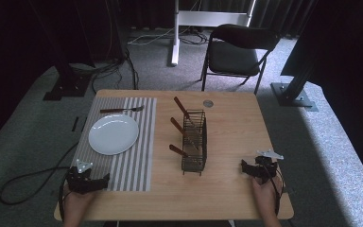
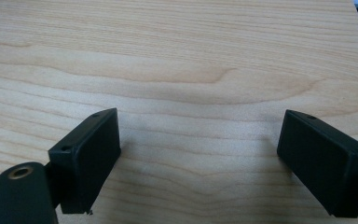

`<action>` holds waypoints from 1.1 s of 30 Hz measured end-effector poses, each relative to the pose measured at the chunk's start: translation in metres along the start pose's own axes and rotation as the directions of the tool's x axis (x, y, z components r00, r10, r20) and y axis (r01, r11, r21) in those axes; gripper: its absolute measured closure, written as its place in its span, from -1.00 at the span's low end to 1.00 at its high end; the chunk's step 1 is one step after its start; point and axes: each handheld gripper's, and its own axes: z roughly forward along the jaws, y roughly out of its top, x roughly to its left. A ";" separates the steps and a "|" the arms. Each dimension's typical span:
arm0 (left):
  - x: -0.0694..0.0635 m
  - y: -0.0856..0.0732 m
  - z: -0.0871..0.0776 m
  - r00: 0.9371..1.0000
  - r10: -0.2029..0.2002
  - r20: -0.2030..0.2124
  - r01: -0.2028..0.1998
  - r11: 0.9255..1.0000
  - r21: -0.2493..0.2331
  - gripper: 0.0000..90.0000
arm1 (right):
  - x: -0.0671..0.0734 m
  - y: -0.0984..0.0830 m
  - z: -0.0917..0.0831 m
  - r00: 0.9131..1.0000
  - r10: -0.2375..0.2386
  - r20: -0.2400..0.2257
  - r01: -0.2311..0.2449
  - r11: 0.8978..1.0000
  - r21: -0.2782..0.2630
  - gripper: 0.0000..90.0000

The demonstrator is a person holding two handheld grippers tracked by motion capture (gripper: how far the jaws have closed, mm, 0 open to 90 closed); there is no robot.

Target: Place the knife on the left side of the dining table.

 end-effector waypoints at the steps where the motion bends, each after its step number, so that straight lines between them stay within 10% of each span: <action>1: 0.000 0.000 0.000 1.000 0.000 0.000 0.000 1.000 0.000 -1.00 | 0.000 0.000 0.000 1.000 0.000 0.000 0.000 1.000 0.000 -0.72; 24: -0.004 -0.001 -0.003 1.000 -0.011 -0.012 0.011 1.000 0.000 -0.94 | 0.000 0.000 0.000 1.000 0.001 0.000 -0.001 1.000 0.000 -0.72; 33: -0.023 0.005 -0.009 0.996 0.026 0.086 -0.027 0.999 0.017 -0.93 | 0.000 0.000 0.000 1.000 0.001 0.000 -0.001 1.000 0.000 -0.72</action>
